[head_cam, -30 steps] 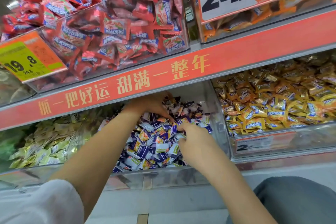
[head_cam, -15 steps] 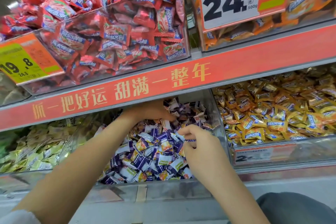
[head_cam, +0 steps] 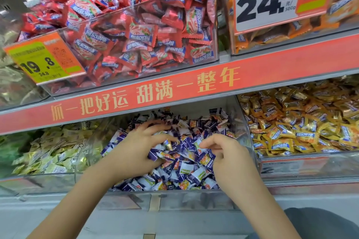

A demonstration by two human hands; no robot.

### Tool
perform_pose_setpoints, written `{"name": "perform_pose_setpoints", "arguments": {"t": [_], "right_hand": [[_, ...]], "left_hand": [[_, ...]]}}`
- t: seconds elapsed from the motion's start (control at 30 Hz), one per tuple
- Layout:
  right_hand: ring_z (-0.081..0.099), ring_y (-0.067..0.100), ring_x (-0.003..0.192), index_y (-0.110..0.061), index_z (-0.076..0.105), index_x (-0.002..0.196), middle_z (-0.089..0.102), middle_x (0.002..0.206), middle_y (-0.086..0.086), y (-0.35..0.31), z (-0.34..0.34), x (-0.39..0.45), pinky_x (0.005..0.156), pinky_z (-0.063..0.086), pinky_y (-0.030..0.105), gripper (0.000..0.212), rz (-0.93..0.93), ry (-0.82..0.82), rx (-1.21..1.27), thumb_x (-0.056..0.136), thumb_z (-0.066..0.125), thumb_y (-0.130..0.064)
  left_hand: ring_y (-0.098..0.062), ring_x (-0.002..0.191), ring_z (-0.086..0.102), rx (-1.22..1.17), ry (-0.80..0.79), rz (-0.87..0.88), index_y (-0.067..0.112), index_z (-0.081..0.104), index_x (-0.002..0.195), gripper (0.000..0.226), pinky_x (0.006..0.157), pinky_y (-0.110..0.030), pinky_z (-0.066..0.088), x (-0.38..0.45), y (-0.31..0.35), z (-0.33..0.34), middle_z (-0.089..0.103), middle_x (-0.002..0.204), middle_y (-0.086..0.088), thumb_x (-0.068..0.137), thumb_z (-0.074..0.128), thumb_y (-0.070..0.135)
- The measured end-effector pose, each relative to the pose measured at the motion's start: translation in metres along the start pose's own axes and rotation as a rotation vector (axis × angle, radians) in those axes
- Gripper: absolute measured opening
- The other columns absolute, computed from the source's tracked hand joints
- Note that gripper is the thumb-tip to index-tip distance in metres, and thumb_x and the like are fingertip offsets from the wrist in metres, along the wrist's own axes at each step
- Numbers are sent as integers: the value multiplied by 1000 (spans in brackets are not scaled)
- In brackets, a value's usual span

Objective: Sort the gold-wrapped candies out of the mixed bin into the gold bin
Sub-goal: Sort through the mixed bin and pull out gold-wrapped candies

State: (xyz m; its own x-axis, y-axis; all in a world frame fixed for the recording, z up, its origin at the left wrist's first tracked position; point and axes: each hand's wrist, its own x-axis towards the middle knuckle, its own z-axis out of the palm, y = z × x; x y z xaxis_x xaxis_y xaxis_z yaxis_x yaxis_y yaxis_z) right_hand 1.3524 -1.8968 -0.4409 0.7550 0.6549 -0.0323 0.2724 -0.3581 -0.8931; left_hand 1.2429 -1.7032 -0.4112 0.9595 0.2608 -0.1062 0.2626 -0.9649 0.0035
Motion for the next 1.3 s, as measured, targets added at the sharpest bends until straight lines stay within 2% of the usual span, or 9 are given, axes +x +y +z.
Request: {"name": "perform_pose_setpoints", "arguments": {"t": [0.07,0.27,0.37,0.47,0.6,0.73,0.87,1.1,1.3], "right_hand": [[64,23,95,-28,61,95,66,102,3,1,1,1,79,52,40,48,-4,-12,-44,86,37,13],[55,-4,67,-31,64,88,60,84,-14,0,10,5,59,44,14,23,-198,-151,-121,91,57,-9],[54,-8,89,-33,64,102,61,102,-20,-15,14,10,79,46,15,17,-403,-202,-121,90,62,-22],[30,7,129,-42,46,130,43,139,-18,-26,27,24,103,34,31,43,-620,-465,-283,89,61,-41],[-1,21,142,-44,37,139,14,157,-13,-35,55,45,111,24,57,53,-715,-711,-657,90,58,-46],[10,8,144,-53,29,141,16,157,-20,-41,31,48,113,22,35,60,-552,-838,-441,91,60,-42],[59,17,109,-37,44,136,57,130,-5,-37,13,60,86,50,30,42,-422,-305,-241,98,51,-21],[53,16,72,-15,64,96,59,87,4,-23,43,73,63,44,26,18,-192,-293,-243,82,74,-14],[59,20,88,-16,55,113,58,113,10,-23,19,77,77,50,31,43,63,-421,-275,77,79,-21]], "left_hand": [[-17,145,4,-6,-62,-63,63,21,136,67,117,-47,17,-7,-3,2,8,155,21,73,32,81],[-11,139,-28,17,-13,-118,70,-14,131,84,116,-47,-1,-35,2,-3,-24,150,26,59,24,94],[0,138,-19,-150,107,-148,72,0,132,81,116,-44,9,-48,-8,-8,-9,149,33,60,33,92],[-5,137,21,-163,329,-154,56,43,127,57,107,-34,28,-69,-17,1,32,137,30,75,38,78],[-12,92,47,-156,527,-181,37,56,98,26,79,-21,34,-95,-14,24,47,96,22,77,59,53],[-8,88,48,-196,553,-142,38,55,91,18,78,-25,35,-98,-12,27,49,92,23,81,50,52],[-5,87,49,-221,572,-144,30,62,89,24,77,-23,36,-96,-13,27,53,90,22,82,49,49],[0,79,54,-366,488,-199,37,59,75,10,71,-17,41,-103,-14,26,59,74,19,81,63,44],[-3,80,55,-369,421,-239,34,59,71,21,67,-16,41,-109,-13,28,58,71,17,79,74,23]]}}
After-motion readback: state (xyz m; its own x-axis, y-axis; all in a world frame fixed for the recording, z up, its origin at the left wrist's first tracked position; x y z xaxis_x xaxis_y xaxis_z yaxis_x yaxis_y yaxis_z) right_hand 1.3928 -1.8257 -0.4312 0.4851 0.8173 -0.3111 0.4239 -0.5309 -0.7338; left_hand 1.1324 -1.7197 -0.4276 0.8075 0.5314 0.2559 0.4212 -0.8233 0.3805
